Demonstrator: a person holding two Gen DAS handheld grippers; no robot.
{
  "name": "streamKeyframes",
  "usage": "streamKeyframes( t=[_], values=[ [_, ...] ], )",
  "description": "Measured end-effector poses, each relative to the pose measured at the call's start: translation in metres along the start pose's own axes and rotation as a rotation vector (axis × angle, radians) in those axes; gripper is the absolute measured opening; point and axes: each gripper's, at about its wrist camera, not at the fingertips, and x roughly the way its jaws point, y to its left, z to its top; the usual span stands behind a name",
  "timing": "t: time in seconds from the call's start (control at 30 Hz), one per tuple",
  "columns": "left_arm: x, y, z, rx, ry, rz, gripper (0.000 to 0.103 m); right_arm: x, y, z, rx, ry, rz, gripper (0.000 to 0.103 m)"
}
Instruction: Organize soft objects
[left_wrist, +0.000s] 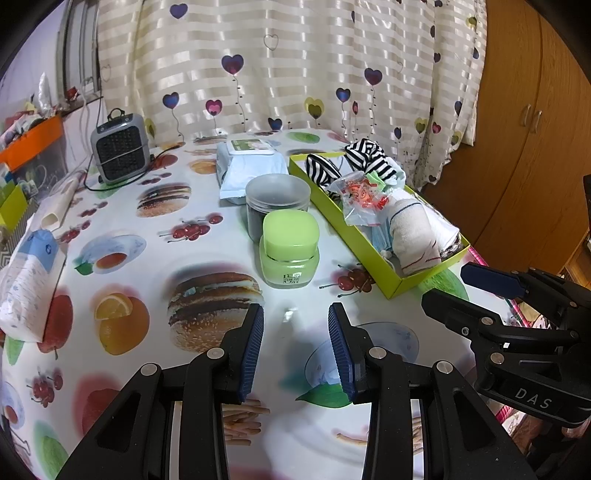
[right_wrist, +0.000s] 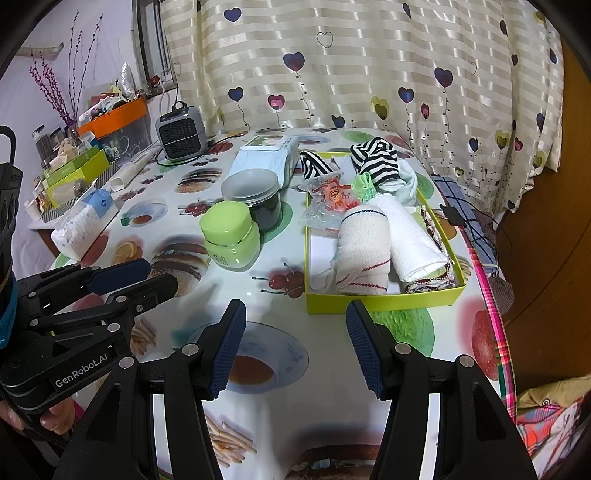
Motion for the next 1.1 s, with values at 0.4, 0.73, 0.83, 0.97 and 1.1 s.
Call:
streamKeyframes(
  t=[0.4,0.73,0.83,0.97,1.1],
  values=[
    [0.0015,0.0002,-0.0013,0.001,0.001,0.003,0.034,0.0017,-0.0002,0.0003,0.0,0.001,0.0,0.058],
    [0.0015,0.0004,-0.0013,0.001,0.002,0.002,0.034,0.0017,0.0,0.0007,0.0,0.002,-0.001,0.058],
    [0.0027,-0.0001,-0.0021,0.0,0.003,-0.002,0.034,0.0019,-0.0001,0.0008,-0.001,0.002,-0.001,0.058],
    [0.0031,0.0001,-0.0028,-0.001,0.006,-0.001,0.034,0.0023,-0.0005,0.0006,-0.001,0.003,-0.001,0.058],
    [0.0069,-0.0014,-0.0051,0.0,0.011,0.001,0.034,0.0026,-0.0008,0.0003,-0.001,0.003,0.0,0.058]
  ],
)
